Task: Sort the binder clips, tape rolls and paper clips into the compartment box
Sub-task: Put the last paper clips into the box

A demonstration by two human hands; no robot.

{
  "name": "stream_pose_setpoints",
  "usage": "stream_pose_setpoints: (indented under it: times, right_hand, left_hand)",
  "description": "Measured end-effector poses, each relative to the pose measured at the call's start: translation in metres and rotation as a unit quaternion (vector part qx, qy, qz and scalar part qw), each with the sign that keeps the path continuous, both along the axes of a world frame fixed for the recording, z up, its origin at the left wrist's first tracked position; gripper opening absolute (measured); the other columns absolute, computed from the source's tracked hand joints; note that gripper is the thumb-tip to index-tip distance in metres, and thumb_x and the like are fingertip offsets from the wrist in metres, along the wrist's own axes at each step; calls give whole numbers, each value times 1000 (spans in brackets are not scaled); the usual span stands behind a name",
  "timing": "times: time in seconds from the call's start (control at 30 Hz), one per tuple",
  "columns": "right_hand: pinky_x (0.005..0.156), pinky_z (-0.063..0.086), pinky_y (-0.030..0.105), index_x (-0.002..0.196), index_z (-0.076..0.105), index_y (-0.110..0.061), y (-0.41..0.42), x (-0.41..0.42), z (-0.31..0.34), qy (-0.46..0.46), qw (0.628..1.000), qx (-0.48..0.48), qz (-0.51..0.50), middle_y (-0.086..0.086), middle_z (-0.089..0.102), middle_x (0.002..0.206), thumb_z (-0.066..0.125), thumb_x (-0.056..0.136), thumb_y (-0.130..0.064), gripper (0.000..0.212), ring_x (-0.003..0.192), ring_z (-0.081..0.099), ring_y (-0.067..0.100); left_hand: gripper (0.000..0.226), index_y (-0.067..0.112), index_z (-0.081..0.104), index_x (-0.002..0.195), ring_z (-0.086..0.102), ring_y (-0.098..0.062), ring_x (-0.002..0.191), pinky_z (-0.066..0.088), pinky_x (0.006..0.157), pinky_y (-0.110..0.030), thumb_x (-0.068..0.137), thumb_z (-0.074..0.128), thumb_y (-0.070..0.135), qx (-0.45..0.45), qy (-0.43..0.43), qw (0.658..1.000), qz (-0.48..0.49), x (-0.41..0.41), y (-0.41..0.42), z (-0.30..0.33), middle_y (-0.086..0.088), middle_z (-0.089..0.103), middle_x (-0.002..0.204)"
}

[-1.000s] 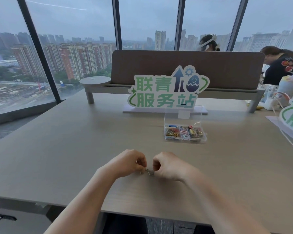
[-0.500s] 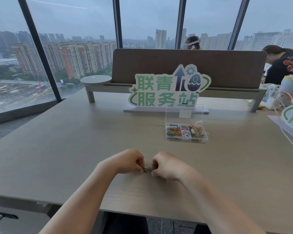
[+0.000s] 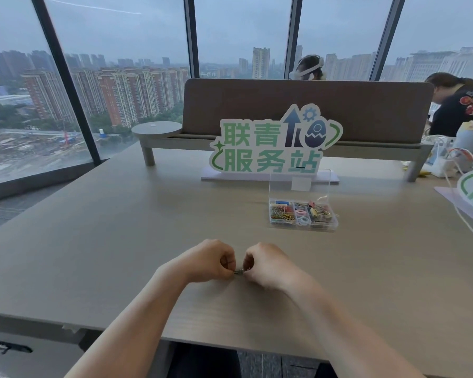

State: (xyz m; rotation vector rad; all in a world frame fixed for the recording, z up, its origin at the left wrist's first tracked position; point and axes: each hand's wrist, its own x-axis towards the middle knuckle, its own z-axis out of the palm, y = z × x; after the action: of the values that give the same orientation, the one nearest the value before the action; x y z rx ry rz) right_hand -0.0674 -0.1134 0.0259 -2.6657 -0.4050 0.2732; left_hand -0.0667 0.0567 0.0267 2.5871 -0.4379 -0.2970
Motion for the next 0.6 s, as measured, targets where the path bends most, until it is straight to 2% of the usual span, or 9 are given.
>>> stream_pose_setpoints:
  times: [0.17, 0.27, 0.33, 0.43, 0.6]
  right_hand:
    - [76, 52, 29, 91, 73, -11, 9, 5, -3, 7, 999, -32, -9, 12, 73, 95, 58, 80, -10, 18, 92, 67, 29]
    - [75, 55, 30, 90, 73, -11, 11, 9, -2, 24, 999, -34, -2, 12, 74, 93, 58, 79, -8, 19, 89, 69, 29]
    - [71, 51, 27, 89, 74, -12, 8, 10, -2, 23, 999, -21, -7, 11, 74, 95, 59, 81, -8, 18, 89, 69, 28]
    - [71, 41, 21, 90, 72, -16, 1, 16, -4, -21, 999, 16, -35, 7, 73, 99, 60, 83, -12, 14, 95, 66, 25]
    - [80, 43, 24, 112, 67, -17, 4, 29, -9, -46, 997, 64, -24, 8, 70, 109, 61, 87, -15, 27, 102, 64, 25]
  left_hand:
    - [7, 23, 66, 72, 56, -6, 64, 52, 66, -30, 69, 67, 17, -28, 10, 999, 14, 2, 5, -3, 9, 64, 71]
    - [10, 26, 66, 76, 57, -6, 65, 51, 64, -29, 70, 66, 18, -37, 2, 999, 31, 4, 8, -6, 8, 64, 74]
    - [15, 29, 63, 80, 56, -5, 65, 47, 60, -20, 72, 64, 17, -42, -6, 998, 45, 6, 9, -8, 10, 63, 73]
    - [19, 28, 62, 89, 57, -4, 65, 44, 60, -17, 75, 61, 16, -60, -20, 995, 74, 10, 7, -7, 10, 64, 72]
    - [27, 22, 63, 101, 60, -10, 74, 47, 65, -22, 76, 58, 14, -68, -43, 989, 122, 22, -4, -10, 9, 64, 76]
